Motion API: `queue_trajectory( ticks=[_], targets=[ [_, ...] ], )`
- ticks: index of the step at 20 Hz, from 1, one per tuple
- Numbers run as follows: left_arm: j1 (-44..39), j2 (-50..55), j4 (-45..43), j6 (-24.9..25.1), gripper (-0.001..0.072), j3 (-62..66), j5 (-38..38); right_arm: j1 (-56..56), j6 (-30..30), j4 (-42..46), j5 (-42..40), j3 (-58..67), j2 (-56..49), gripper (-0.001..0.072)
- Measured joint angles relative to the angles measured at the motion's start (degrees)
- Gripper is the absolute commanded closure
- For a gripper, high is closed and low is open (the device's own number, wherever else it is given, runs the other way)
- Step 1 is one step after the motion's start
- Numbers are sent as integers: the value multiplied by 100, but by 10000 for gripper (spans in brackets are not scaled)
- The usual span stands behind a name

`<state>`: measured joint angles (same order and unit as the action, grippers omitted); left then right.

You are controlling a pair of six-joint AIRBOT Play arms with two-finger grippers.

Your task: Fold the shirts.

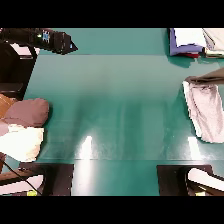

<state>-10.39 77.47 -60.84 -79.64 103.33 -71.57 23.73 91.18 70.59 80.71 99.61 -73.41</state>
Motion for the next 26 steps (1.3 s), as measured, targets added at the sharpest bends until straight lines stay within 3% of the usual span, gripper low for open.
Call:
queue_trajectory(
  ticks=[4, 9, 10, 12, 17, 24, 25, 26],
  targets=[
    [0, 0, 0, 20, 681, 0, -20, 2, 57, 551, 715, -374, 234, 697],
    [0, 0, -2, 48, 681, 0, -116, 2, 166, 1239, 970, -1558, 745, 684],
    [0, 0, -2, 52, 681, 0, -122, 2, 184, 1353, 990, -1775, 848, 537],
    [0, 0, -2, 63, 681, 0, -133, 2, 214, 1604, 1036, -2168, 1029, 0],
    [0, 0, -2, 63, 681, 0, -160, -37, 236, 2079, 1023, -2433, 1226, 16],
    [0, 0, -101, 61, 681, 0, -177, -1075, 238, 1086, 581, -1926, 1274, 23],
    [0, 0, -103, 61, 681, 0, -184, -1322, 238, 1003, 507, -1873, 1276, 106],
    [0, 0, -107, 61, 681, 0, -201, -1585, 236, 922, 426, -1829, 1276, 258]
  ],
)
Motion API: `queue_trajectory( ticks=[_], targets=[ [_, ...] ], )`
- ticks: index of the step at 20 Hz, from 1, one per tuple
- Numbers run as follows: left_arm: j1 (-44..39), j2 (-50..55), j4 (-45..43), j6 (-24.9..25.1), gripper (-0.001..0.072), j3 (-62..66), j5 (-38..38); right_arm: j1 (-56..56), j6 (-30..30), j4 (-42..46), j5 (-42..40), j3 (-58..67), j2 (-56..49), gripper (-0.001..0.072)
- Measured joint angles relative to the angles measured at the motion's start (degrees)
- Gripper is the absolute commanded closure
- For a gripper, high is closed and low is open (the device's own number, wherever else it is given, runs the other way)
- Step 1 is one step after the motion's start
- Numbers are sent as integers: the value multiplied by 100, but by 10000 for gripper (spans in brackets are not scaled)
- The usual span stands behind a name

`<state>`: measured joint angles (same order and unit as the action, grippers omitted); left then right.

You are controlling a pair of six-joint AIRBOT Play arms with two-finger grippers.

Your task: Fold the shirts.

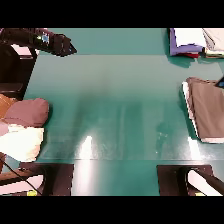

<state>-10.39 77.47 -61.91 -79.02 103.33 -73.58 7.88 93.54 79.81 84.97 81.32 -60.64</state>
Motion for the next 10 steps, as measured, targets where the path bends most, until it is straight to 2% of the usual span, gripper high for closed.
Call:
queue_trajectory(
  ticks=[2, 3, 10],
  targets=[
    [0, 0, -9, 0, 681, 0, 9, -566, -2, -79, -188, 57, 0, 618],
    [0, 0, -13, 0, 681, 0, 35, -822, -4, -111, -273, 74, 0, 695],
    [0, 0, -17, -2, 681, 0, 101, -1930, -22, -168, -595, 111, 0, 695]
  ],
)
